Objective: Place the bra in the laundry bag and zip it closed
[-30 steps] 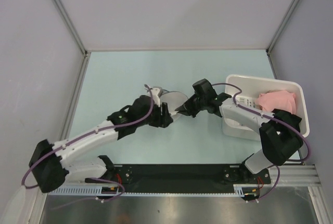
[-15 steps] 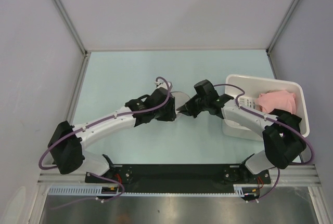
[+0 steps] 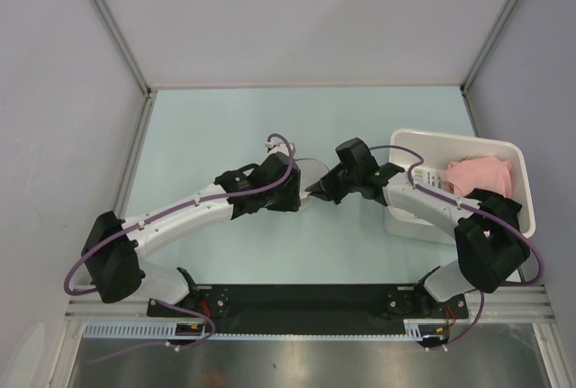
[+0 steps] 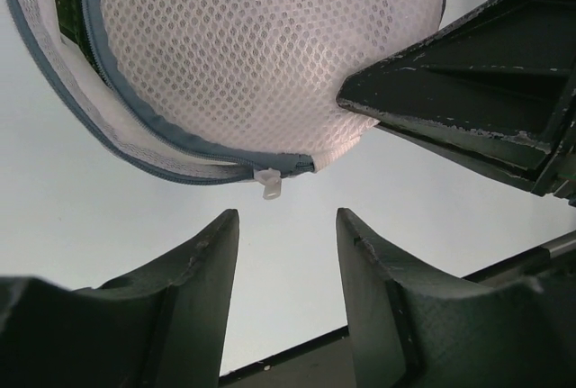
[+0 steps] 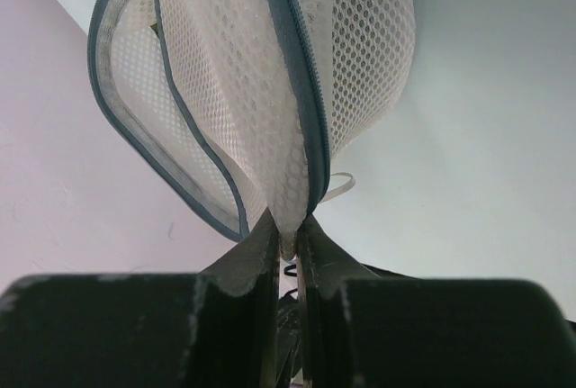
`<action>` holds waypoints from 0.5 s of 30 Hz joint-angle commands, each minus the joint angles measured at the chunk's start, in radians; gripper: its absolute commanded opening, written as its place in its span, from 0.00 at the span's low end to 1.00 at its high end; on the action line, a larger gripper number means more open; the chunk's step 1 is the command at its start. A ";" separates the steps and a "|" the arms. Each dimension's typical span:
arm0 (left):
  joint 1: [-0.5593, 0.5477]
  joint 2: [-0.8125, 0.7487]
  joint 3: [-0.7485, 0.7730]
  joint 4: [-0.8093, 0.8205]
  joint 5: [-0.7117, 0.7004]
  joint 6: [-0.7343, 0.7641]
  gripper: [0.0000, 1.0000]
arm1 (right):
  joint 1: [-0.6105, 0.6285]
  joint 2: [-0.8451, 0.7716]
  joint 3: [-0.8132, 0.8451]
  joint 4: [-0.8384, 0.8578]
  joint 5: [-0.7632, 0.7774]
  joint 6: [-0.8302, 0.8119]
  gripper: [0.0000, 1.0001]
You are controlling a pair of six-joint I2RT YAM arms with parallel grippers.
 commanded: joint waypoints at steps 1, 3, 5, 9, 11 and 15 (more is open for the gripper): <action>-0.006 -0.001 0.026 -0.002 -0.033 0.037 0.52 | 0.004 -0.019 -0.008 0.013 0.008 0.014 0.06; -0.005 0.022 0.037 0.007 -0.024 0.048 0.52 | 0.002 -0.022 -0.010 0.016 0.008 0.017 0.06; -0.005 0.040 0.048 0.012 -0.019 0.058 0.49 | 0.002 -0.022 -0.013 0.015 0.008 0.020 0.06; -0.005 0.064 0.061 0.014 -0.053 0.074 0.43 | 0.002 -0.020 -0.013 0.016 0.001 0.020 0.06; -0.005 0.071 0.066 0.024 -0.066 0.083 0.39 | 0.002 -0.023 -0.014 0.013 0.001 0.019 0.06; 0.000 0.097 0.084 0.014 -0.076 0.091 0.27 | 0.002 -0.028 -0.013 0.007 0.003 0.014 0.01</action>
